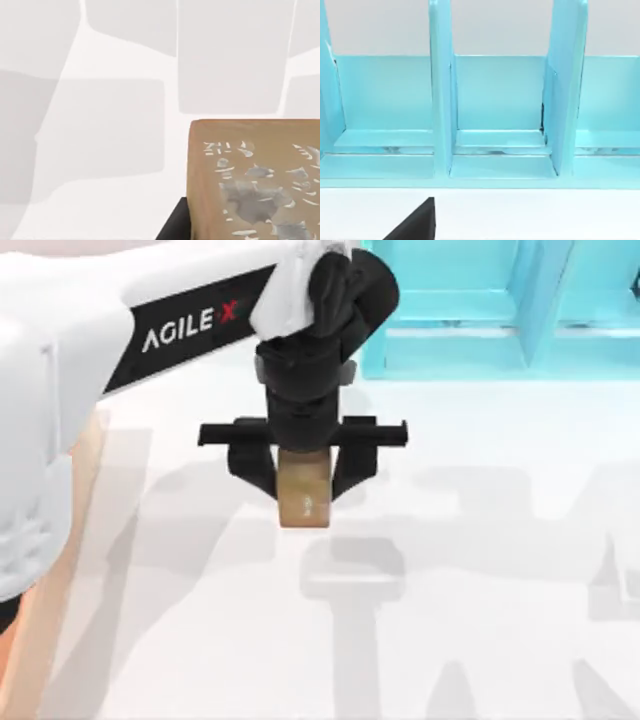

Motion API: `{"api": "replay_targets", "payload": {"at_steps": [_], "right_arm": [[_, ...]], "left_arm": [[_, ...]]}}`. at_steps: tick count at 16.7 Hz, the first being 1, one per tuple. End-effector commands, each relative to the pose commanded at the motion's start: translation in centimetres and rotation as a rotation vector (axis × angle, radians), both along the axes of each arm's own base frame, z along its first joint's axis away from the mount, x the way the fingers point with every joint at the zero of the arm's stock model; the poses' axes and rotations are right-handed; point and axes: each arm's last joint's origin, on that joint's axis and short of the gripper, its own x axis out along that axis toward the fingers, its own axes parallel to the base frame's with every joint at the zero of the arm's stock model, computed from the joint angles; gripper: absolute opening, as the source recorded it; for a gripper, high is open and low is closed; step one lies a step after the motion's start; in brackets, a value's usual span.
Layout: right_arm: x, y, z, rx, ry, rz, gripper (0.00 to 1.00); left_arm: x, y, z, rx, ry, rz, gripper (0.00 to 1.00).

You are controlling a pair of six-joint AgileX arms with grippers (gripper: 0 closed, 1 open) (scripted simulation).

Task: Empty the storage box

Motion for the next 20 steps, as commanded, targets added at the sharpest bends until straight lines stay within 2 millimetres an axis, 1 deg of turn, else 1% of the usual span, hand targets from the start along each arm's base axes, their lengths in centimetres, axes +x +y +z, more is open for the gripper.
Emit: {"api": "replay_targets", "payload": {"at_steps": [5, 7, 11, 15, 20], "right_arm": [[0.0, 0.0, 0.0, 0.0, 0.0, 0.0, 1.0], [0.0, 0.0, 0.0, 0.0, 0.0, 0.0, 1.0], [0.0, 0.0, 0.0, 0.0, 0.0, 0.0, 1.0], [0.0, 0.0, 0.0, 0.0, 0.0, 0.0, 1.0], [0.0, 0.0, 0.0, 0.0, 0.0, 0.0, 1.0]], "left_arm": [[0.0, 0.1, -0.1, 0.001, 0.003, 0.002, 0.0], [0.1, 0.1, -1.1, 0.0, -0.001, 0.005, 0.0], [0.0, 0.0, -4.3, -0.001, -0.001, 0.0, 0.0], [0.0, 0.0, -4.5, 0.0, 0.0, 0.0, 0.0], [0.0, 0.0, -4.5, 0.0, 0.0, 0.0, 0.38]]}}
